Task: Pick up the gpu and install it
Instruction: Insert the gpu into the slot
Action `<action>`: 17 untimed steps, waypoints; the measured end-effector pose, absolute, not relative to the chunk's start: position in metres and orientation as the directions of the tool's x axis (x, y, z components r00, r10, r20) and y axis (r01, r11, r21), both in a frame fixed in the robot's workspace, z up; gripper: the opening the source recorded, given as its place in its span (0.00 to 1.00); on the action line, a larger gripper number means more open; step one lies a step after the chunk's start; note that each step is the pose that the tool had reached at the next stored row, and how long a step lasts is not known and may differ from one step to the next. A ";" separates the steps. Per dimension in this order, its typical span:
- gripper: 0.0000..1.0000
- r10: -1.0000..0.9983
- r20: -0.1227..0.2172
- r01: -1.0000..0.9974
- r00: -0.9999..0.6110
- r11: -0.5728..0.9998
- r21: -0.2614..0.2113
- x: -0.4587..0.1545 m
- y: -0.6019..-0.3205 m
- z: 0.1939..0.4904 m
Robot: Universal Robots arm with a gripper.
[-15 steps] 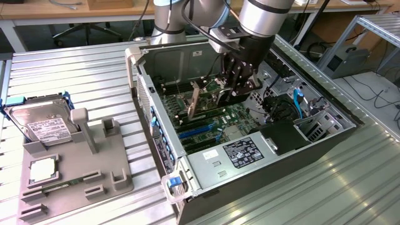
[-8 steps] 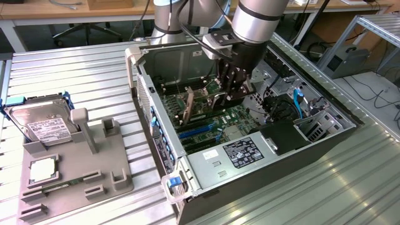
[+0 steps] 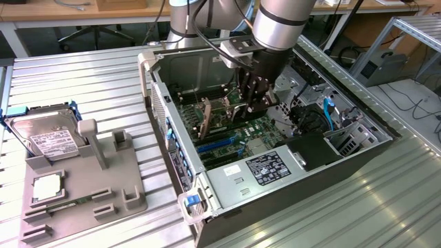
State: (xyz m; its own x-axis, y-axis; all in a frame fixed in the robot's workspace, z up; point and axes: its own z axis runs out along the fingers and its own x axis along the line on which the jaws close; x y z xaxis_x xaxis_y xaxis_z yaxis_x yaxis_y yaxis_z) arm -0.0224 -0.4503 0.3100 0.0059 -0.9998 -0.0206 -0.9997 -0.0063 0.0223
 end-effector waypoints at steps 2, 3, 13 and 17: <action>0.27 -1.000 -0.021 -1.000 0.006 -0.006 0.021 -0.023 -0.450 0.309; 0.27 -1.000 -0.021 -1.000 0.006 -0.006 0.019 -0.023 -0.450 0.308; 0.27 -1.000 -0.020 -1.000 0.006 -0.006 0.012 -0.029 -0.450 0.291; 0.27 -1.000 -0.021 -1.000 0.006 -0.006 0.012 -0.031 -0.450 0.291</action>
